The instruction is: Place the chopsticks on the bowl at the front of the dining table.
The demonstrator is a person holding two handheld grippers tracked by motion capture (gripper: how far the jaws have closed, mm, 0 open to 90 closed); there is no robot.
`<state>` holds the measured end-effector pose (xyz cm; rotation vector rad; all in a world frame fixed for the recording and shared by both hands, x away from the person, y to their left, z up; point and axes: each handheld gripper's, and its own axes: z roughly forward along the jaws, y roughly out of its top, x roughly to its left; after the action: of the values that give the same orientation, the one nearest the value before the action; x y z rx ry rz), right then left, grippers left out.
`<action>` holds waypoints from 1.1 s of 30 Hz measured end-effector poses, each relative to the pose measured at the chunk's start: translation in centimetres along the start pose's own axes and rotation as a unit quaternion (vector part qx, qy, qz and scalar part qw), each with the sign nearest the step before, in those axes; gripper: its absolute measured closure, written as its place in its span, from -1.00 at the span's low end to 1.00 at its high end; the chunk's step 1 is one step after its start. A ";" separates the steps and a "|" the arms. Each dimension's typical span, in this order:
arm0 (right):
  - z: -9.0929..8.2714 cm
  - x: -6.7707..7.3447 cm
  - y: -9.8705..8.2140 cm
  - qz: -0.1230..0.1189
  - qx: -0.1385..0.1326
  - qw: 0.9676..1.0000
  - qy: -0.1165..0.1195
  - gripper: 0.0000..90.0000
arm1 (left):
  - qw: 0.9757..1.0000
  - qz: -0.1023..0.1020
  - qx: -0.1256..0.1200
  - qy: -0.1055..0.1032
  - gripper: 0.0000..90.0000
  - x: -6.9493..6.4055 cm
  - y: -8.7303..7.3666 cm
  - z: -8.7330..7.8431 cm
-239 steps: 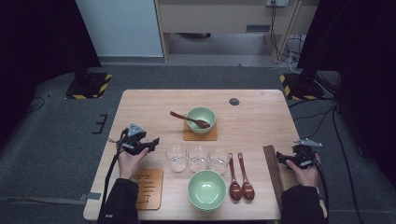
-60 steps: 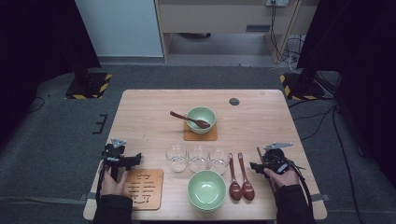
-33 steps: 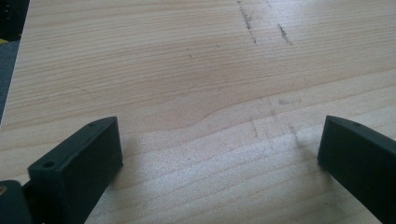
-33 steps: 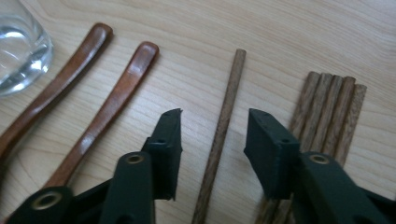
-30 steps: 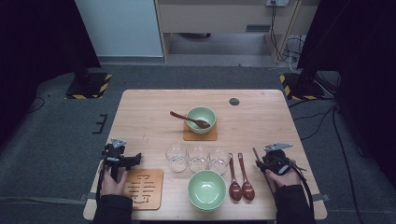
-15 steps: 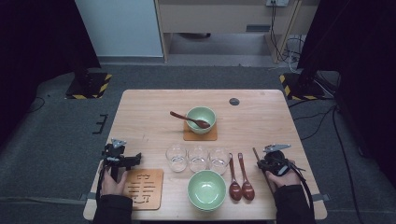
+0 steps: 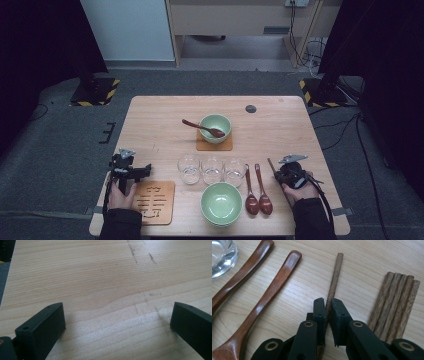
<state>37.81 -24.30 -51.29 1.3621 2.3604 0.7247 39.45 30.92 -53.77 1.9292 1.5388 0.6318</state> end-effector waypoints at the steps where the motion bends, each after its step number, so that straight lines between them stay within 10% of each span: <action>1: 0.0 0.1 0.0 0.000 -0.002 1.000 -0.001 0.84 | 1.000 0.000 0.000 0.000 -1.00 0.0 0.0 0.0; 33: -0.8 0.2 -1.2 0.020 -0.033 0.999 0.007 0.67 | 1.000 0.000 0.000 0.000 -1.00 0.0 0.0 0.0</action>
<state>36.52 -24.83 -51.33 1.3847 2.3045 0.8197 39.45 30.92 -53.77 1.9293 1.5385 0.6320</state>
